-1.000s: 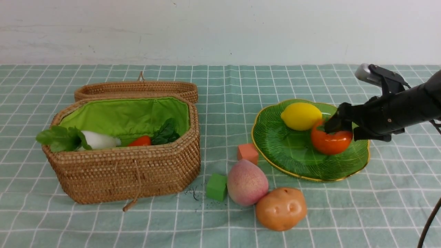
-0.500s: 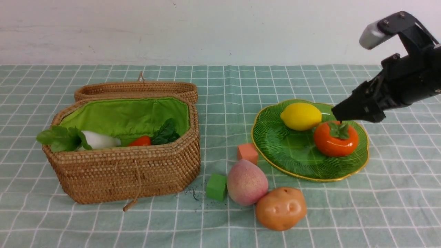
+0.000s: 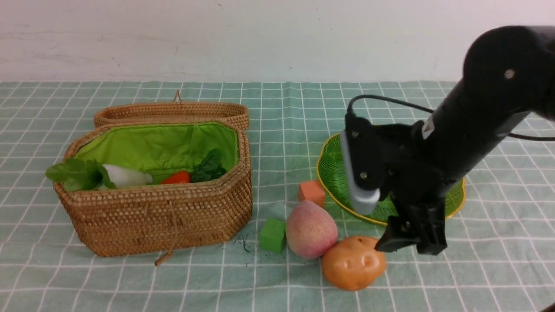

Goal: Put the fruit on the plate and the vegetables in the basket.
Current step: Use the right arm to grab a potato and put it into the left basket

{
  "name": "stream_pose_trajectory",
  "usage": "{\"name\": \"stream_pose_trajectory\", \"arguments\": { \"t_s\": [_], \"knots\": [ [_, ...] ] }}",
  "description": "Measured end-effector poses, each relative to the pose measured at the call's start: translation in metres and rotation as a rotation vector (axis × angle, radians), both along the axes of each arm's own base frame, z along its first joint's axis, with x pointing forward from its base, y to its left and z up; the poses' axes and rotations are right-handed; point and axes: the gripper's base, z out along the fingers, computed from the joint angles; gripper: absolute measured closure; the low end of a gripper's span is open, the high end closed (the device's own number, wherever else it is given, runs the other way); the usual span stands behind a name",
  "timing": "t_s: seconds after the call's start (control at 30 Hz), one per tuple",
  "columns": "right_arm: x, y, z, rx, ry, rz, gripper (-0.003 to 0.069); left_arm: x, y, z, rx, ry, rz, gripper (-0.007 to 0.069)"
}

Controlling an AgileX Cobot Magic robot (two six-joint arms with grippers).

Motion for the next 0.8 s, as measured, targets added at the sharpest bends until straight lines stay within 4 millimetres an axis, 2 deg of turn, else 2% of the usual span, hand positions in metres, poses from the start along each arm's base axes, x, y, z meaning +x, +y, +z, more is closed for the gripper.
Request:
{"name": "stream_pose_trajectory", "arguments": {
  "t_s": [0.17, 0.3, 0.4, 0.6, 0.8],
  "knots": [
    [0.007, 0.016, -0.031, -0.092, 0.038, 0.057, 0.0071, 0.000, 0.000, 0.000, 0.000, 0.000, 0.000, 0.0386],
    [0.009, 0.023, -0.047, -0.117, 0.065, 0.076, 0.0071, 0.000, 0.000, 0.000, 0.000, 0.000, 0.000, 0.0386],
    [0.016, 0.029, -0.068, -0.145, 0.084, 0.078, 0.0071, 0.000, 0.000, 0.000, 0.000, 0.000, 0.000, 0.0386],
    [0.028, 0.031, -0.086, -0.189, 0.069, 0.038, 0.0064, 0.000, 0.000, 0.000, 0.000, 0.000, 0.000, 0.0386],
    [0.028, 0.033, -0.088, -0.198, 0.075, 0.033, 0.0064, 0.000, 0.000, 0.000, 0.000, 0.000, 0.000, 0.0386]
  ]
}}
